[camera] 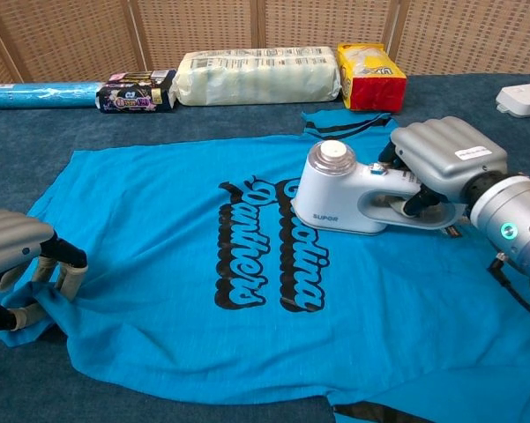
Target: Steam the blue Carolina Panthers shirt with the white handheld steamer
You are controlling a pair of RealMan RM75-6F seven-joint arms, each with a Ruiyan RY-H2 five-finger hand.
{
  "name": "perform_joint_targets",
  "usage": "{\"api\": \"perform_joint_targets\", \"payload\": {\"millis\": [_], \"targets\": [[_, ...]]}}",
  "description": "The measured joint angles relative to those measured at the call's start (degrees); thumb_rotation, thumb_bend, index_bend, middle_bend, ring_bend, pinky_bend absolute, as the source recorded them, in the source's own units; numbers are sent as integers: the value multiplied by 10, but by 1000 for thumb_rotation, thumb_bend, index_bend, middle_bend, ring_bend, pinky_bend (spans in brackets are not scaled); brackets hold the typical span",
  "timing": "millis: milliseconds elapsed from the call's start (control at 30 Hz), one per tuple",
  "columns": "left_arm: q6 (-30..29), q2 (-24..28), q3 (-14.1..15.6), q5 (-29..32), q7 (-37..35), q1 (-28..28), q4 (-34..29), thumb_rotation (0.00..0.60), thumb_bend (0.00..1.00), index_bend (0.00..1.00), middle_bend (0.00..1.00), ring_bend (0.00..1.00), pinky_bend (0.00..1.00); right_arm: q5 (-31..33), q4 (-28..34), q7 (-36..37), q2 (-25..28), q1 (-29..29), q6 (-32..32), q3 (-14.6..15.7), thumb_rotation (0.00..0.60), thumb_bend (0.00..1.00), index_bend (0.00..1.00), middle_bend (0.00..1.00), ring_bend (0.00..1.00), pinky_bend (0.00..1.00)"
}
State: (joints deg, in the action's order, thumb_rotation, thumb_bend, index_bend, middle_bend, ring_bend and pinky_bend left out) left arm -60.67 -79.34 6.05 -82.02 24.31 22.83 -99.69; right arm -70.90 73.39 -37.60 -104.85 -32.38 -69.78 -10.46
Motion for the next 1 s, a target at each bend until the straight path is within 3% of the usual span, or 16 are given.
{"api": "perform_joint_targets", "payload": {"millis": [667,1000], "targets": [[0,-5,0,-7,-8,1,5,600,430,571,626,566,648,-26,122,-43,63,29,-17,49,600,312,769,803,801,766],[-2,-5,2,-11,-11,0,6,600,431,570,626,566,648,-30,153,-47,80,51,-22,74,600,312,769,803,801,765]]}}
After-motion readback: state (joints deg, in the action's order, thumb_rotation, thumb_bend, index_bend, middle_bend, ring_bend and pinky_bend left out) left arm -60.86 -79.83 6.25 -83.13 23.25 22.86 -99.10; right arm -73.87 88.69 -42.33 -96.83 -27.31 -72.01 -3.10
